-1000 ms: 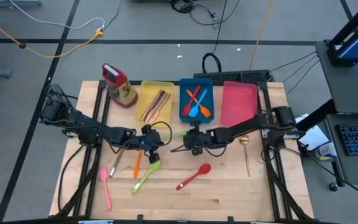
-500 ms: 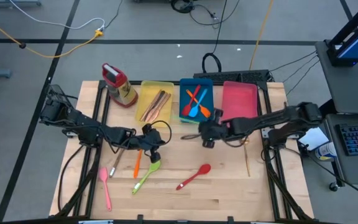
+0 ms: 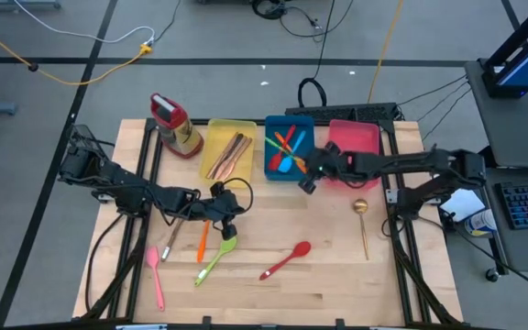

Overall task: Pick & Place Kitchen Items
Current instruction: Put the green spatula into the blue bin, then put the orange spatula into the blue bin

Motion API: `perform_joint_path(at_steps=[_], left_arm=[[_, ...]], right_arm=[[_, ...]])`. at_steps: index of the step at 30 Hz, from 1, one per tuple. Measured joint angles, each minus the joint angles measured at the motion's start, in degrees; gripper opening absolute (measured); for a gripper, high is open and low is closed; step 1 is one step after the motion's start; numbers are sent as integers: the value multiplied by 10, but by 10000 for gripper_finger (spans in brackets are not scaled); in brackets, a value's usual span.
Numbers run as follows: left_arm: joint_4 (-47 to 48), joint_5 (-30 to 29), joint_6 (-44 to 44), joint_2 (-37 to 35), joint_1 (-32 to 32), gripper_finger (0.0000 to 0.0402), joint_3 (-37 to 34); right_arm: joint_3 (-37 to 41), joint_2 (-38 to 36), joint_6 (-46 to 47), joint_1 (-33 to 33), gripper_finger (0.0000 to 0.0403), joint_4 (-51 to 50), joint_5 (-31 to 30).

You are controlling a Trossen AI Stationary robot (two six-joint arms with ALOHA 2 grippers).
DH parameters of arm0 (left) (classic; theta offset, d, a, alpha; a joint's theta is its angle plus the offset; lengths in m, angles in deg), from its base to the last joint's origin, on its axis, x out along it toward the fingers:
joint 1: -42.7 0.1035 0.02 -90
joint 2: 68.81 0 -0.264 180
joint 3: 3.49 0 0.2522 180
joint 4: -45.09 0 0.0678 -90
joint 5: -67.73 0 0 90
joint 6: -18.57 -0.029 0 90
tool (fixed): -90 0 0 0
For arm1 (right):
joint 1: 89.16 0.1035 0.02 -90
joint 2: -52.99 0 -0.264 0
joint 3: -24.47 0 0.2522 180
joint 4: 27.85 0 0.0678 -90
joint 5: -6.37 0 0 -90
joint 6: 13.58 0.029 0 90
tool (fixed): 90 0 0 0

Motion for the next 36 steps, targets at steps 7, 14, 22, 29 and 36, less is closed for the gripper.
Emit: perform_joint_path(at_steps=[7, 14, 22, 29, 36], left_arm=[[-10, 0, -14, 0, 0, 16, 0], [-10, 0, -13, 0, 0, 8, 0], [-10, 0, -13, 0, 0, 10, 0], [-10, 0, -13, 0, 0, 16, 0], [-11, 0, -12, 0, 0, 14, 0]], right_arm=[[54, 5, 1, -85, 6, 127, 68], [100, 5, 62, -126, 6, 179, 156], [133, 5, 62, -128, 7, 220, 161], [134, 11, 15, -128, 21, 231, 157], [133, 27, 0, -127, 62, 239, 158]])
